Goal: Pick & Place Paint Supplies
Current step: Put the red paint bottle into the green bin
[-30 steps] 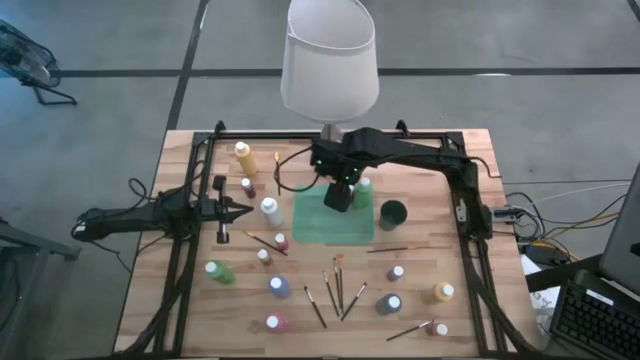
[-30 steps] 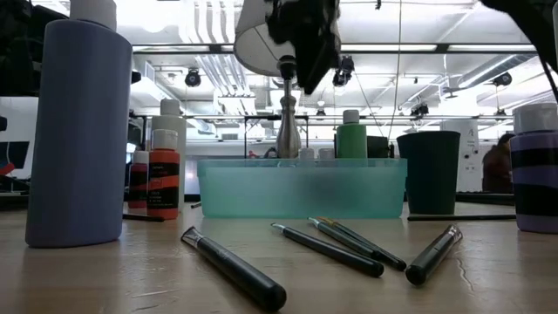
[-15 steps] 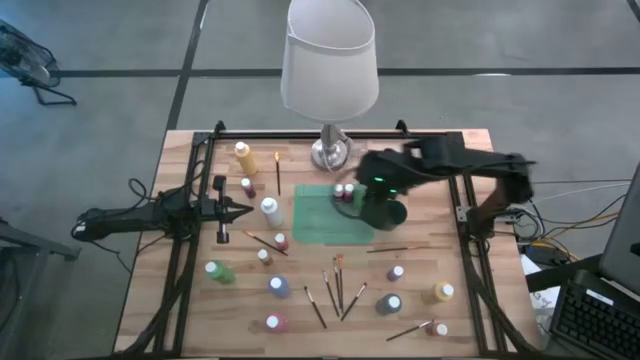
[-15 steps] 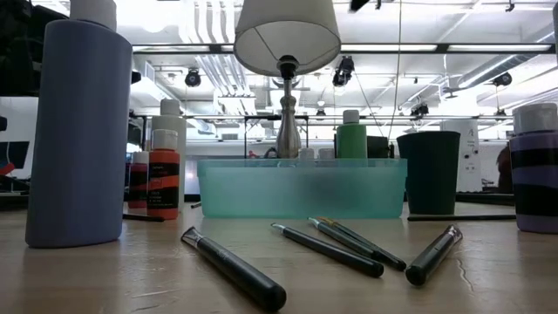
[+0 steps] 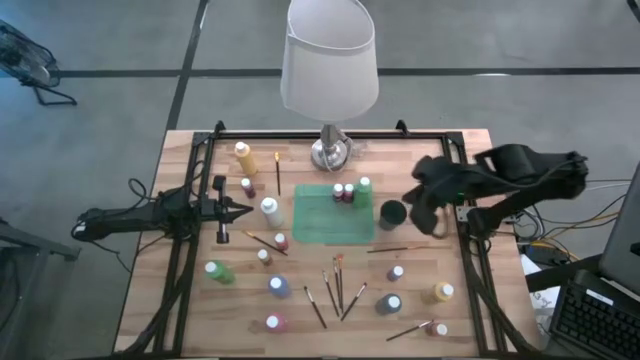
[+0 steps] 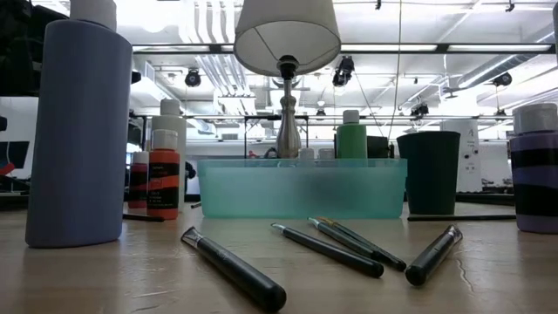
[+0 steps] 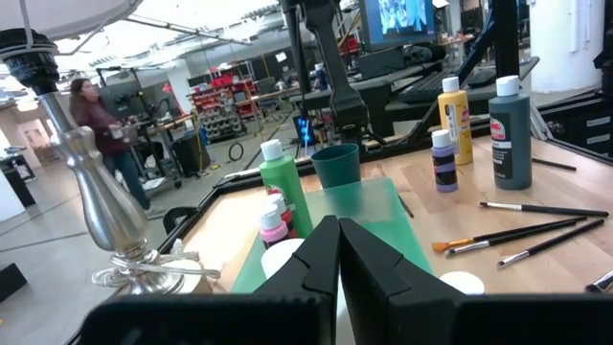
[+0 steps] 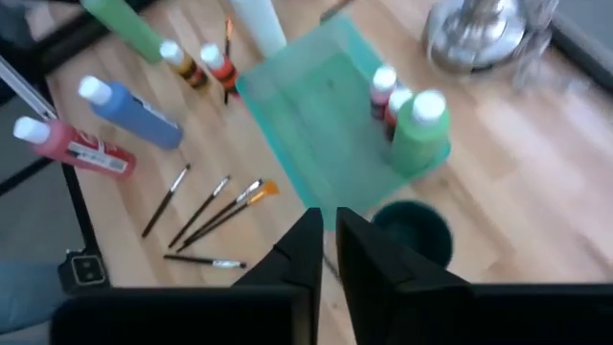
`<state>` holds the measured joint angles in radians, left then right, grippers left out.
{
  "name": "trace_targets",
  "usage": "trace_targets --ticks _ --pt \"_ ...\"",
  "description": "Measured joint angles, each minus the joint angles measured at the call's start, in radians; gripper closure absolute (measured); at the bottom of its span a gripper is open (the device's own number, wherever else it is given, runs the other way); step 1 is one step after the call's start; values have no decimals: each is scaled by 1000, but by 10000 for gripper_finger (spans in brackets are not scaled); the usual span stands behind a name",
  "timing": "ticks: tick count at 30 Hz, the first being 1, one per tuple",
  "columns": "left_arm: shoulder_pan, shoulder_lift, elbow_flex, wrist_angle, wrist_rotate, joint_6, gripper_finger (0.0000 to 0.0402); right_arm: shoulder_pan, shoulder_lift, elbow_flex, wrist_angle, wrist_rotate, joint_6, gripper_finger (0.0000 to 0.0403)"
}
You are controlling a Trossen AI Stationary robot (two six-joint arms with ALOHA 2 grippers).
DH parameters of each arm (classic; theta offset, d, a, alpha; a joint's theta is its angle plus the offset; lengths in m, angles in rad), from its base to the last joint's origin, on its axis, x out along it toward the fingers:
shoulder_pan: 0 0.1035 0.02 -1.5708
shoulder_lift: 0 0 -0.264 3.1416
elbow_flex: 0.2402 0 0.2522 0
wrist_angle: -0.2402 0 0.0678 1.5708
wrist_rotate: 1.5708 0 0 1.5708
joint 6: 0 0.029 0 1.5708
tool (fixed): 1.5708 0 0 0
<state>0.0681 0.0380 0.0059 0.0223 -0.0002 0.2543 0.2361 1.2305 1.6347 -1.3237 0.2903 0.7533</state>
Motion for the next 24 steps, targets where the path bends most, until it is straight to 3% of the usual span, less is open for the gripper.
trace_targets --ticks 5,12,18,24 --pt "0 0 0 0 0 0 385 15 -92 -55 11 54 -17 392" --pt "0 0 0 1 0 0 385 15 -159 -59 15 53 -66 376" --pt "0 0 0 2 -1 -1 385 15 -171 -60 20 52 -13 364" --pt "0 0 2 38 10 -243 385 14 -152 -60 21 51 -13 350"
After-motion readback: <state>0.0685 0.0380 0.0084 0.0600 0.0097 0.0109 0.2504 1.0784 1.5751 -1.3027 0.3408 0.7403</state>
